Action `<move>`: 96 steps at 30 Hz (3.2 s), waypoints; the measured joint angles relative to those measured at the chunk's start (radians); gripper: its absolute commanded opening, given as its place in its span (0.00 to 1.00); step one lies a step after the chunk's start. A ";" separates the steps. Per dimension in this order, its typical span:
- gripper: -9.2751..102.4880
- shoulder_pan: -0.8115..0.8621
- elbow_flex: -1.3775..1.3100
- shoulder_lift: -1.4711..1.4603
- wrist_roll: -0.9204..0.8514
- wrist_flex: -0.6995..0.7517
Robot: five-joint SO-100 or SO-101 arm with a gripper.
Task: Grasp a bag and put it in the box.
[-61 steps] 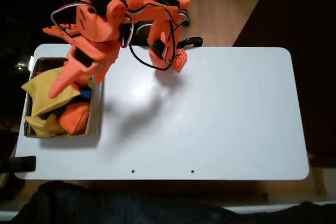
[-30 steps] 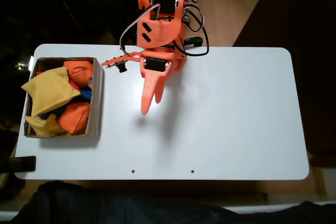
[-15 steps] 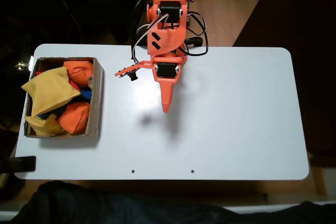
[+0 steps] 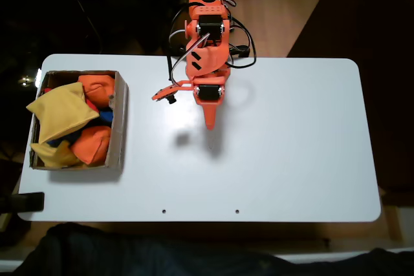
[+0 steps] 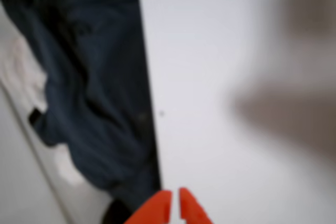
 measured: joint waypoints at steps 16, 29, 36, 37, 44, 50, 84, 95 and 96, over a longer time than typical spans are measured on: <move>0.08 0.124 0.250 0.167 -0.087 -0.008; 0.08 0.179 0.371 0.245 -0.132 0.009; 0.08 0.163 0.371 0.244 -0.152 0.043; 0.08 0.147 0.371 0.244 -0.156 0.049; 0.08 0.051 0.371 0.244 -0.173 0.091; 0.08 0.040 0.371 0.250 -0.173 0.118; 0.08 0.043 0.371 0.250 -0.172 0.147; 0.08 0.043 0.371 0.250 -0.172 0.147; 0.08 0.043 0.371 0.250 -0.172 0.147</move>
